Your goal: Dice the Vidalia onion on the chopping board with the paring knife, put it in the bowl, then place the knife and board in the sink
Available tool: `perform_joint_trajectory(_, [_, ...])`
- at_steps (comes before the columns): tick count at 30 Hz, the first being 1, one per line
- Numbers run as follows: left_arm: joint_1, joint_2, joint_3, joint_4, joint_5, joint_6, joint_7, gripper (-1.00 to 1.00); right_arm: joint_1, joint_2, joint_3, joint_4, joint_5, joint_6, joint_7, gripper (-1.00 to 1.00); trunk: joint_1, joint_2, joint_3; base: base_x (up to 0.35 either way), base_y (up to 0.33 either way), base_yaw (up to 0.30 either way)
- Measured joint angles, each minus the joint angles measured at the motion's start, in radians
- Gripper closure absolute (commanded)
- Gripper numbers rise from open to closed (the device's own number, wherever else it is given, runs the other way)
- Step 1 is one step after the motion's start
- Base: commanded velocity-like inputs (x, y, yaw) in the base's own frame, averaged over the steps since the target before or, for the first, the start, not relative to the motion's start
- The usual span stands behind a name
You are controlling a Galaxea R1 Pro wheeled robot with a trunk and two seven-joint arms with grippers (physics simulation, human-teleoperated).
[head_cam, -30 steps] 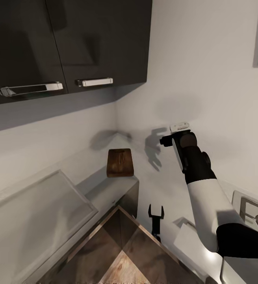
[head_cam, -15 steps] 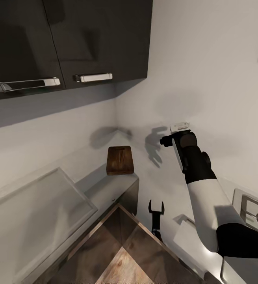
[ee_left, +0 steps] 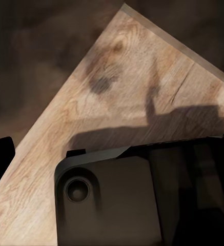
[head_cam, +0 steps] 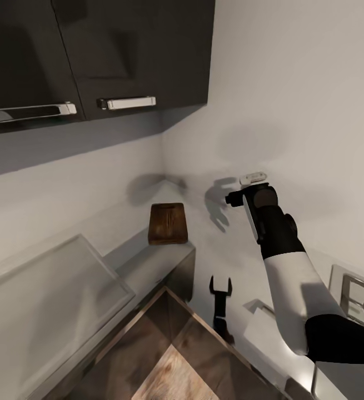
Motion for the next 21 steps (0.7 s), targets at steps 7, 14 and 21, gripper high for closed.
perform_joint_trajectory(7, [0.0,0.0,0.0,0.0,0.0,0.0,0.0,-1.0,0.0,0.0,0.0,0.001,0.0,0.0,0.0,-1.0,0.0,0.0,-0.011,0.136,-0.093,0.0])
perform_joint_trajectory(14, [0.0,0.0,0.0,0.0,0.0,0.0,0.0,-1.0,0.0,0.0,0.0,0.002,0.0,0.0,0.0,-1.0,0.0,0.0,-0.022,0.02,-0.009,0.0])
perform_joint_trajectory(21, [0.0,0.0,0.0,0.0,0.0,0.0,0.0,-1.0,0.0,-0.001,0.0,0.001,0.0,0.0,0.0,-1.0,0.0,0.0,-0.034,0.002,0.068,0.0])
